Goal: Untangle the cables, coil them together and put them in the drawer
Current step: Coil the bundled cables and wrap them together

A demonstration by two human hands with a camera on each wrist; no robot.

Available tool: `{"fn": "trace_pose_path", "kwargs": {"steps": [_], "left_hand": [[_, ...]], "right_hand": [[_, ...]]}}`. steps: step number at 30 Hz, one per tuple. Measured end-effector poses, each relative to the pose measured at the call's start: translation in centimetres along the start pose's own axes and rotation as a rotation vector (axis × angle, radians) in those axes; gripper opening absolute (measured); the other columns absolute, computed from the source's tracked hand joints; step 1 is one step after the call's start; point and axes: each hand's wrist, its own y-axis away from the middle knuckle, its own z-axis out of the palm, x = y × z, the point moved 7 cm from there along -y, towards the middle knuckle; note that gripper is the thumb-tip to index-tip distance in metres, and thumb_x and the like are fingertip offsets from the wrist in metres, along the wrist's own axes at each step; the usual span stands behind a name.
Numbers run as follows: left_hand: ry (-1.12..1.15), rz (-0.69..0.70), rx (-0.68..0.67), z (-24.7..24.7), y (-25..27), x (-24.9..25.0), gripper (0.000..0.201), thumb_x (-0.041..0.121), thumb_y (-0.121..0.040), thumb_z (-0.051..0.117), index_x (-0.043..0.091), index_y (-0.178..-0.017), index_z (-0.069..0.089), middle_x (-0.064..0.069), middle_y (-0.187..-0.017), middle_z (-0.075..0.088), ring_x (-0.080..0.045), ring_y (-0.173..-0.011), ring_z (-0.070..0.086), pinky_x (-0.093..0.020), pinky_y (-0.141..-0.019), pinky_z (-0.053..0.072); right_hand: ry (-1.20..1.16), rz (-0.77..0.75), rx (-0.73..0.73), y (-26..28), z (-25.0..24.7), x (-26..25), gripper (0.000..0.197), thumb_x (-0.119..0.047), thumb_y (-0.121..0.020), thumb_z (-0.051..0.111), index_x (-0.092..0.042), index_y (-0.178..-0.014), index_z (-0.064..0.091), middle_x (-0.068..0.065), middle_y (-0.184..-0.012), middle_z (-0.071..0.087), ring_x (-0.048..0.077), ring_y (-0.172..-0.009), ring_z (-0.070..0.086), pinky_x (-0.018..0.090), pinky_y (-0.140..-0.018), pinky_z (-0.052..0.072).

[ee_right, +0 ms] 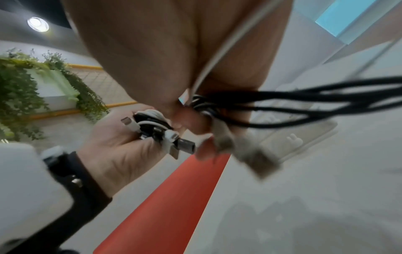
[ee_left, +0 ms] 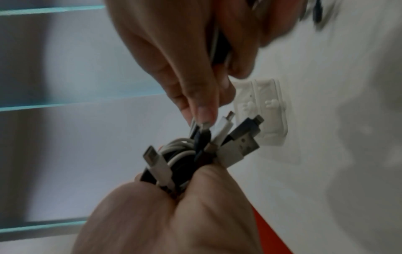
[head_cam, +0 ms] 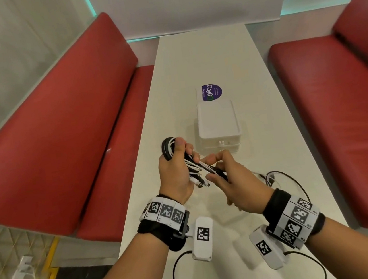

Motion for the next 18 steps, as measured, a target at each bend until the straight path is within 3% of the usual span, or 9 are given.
{"fn": "trace_pose_path", "kwargs": {"steps": [4,6,9,11,13,15,18], "left_hand": [[0.006,0.06,-0.011,-0.1,-0.5,1.1,0.038,0.023,-0.106,0.053,0.017,-0.068,0.058,-0.003,-0.068,0.045,-0.017,-0.053,0.044,-0.034,-0.054,0.047],[-0.049,0.074,-0.04,0.0,-0.7,1.5,0.031,0.022,-0.102,0.059,0.014,-0.072,0.056,-0.004,-0.066,0.044,-0.018,-0.051,0.043,-0.032,-0.052,0.044],[-0.184,0.127,-0.113,-0.1,-1.0,2.0,0.026,0.006,-0.084,0.076,0.013,-0.086,0.051,-0.003,-0.069,0.049,-0.018,-0.052,0.046,-0.029,-0.052,0.043],[-0.227,0.157,-0.146,-0.3,-1.4,1.9,0.034,-0.005,-0.074,0.072,0.013,-0.094,0.052,0.002,-0.076,0.056,-0.017,-0.055,0.05,-0.031,-0.057,0.046],[-0.225,0.144,-0.166,-0.6,-1.8,1.5,0.042,-0.01,-0.071,0.068,0.013,-0.103,0.053,0.003,-0.084,0.059,-0.018,-0.062,0.052,-0.034,-0.065,0.048],[-0.197,0.126,-0.205,-0.6,-2.0,1.3,0.045,-0.013,-0.072,0.065,0.015,-0.105,0.053,0.002,-0.088,0.059,-0.018,-0.067,0.052,-0.036,-0.07,0.049],[-0.152,0.108,-0.286,-0.4,-2.3,1.7,0.047,-0.018,-0.073,0.06,0.015,-0.105,0.052,0.0,-0.092,0.057,-0.017,-0.072,0.053,-0.039,-0.077,0.053]], "right_hand": [[-0.027,0.143,-0.046,0.3,0.1,0.9,0.03,-0.049,-0.102,0.049,-0.021,-0.106,0.041,-0.001,-0.061,0.062,0.02,-0.051,0.063,0.034,-0.057,0.048],[-0.056,0.172,-0.119,0.5,0.6,1.3,0.034,-0.05,-0.103,0.045,-0.015,-0.102,0.045,-0.003,-0.056,0.057,0.021,-0.047,0.058,0.034,-0.054,0.046],[-0.017,0.121,-0.166,0.6,1.2,1.0,0.032,-0.044,-0.106,0.04,-0.016,-0.1,0.053,-0.004,-0.067,0.058,0.012,-0.053,0.048,0.033,-0.056,0.045],[0.119,0.086,-0.174,0.3,1.1,1.1,0.026,-0.04,-0.108,0.04,-0.017,-0.105,0.053,-0.006,-0.069,0.055,0.014,-0.056,0.047,0.039,-0.061,0.045],[0.273,0.057,-0.187,0.2,1.1,1.1,0.016,-0.029,-0.107,0.04,-0.02,-0.117,0.049,-0.01,-0.071,0.051,0.014,-0.059,0.046,0.04,-0.064,0.042],[0.331,0.037,-0.18,0.2,1.0,1.2,0.023,-0.02,-0.105,0.04,-0.02,-0.128,0.042,-0.006,-0.078,0.051,0.017,-0.062,0.047,0.041,-0.064,0.042],[0.329,0.003,-0.07,0.3,0.3,1.0,0.021,-0.024,-0.106,0.041,-0.024,-0.126,0.044,-0.006,-0.092,0.051,0.019,-0.072,0.052,0.04,-0.069,0.045]]}}
